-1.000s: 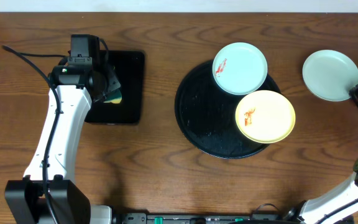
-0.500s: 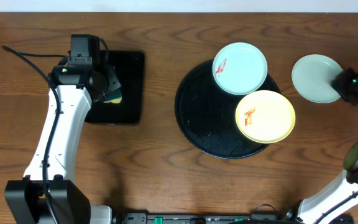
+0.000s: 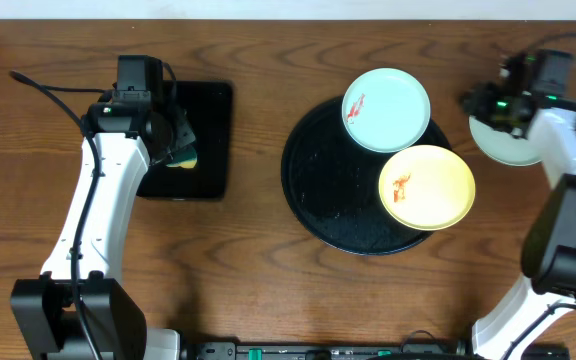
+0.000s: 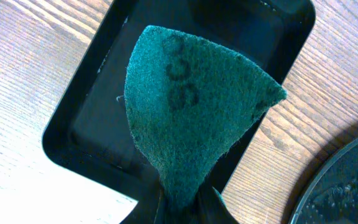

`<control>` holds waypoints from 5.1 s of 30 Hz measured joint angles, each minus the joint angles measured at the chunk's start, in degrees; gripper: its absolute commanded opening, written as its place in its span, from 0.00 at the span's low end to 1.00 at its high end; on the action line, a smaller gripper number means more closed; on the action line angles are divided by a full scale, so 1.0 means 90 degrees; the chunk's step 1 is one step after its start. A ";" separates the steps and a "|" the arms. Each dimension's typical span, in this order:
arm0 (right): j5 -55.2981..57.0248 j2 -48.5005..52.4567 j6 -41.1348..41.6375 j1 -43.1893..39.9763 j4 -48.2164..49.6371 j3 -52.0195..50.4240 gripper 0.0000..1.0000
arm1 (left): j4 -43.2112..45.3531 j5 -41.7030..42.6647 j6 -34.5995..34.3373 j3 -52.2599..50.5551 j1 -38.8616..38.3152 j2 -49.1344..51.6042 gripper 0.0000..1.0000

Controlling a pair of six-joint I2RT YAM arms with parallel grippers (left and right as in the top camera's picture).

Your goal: Clean dirty plates on tray and stack at the side

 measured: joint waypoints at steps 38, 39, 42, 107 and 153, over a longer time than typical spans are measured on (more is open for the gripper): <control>0.0675 0.0510 -0.0401 0.1841 -0.0316 0.0053 0.01 | 0.0049 0.0527 0.0223 0.0000 0.0000 0.0000 0.11; 0.0605 0.0430 -0.0398 0.1911 -0.0517 0.0058 0.01 | 0.0097 0.0845 0.0379 0.0000 -0.0012 0.0000 0.12; 0.0510 0.0321 -0.0403 0.2064 -0.0930 0.0068 0.01 | 0.0168 0.1277 0.0573 0.0000 -0.0102 0.0000 0.11; 0.0651 0.0294 -0.0474 0.2667 -0.1790 -0.0476 0.01 | 0.2008 -0.1945 -0.0930 0.0158 -0.4036 0.2708 0.11; 0.0658 0.0291 -0.0476 0.2645 -0.1821 -0.0476 0.01 | 0.2103 -0.2064 -0.1336 0.0257 -0.4107 0.2790 0.12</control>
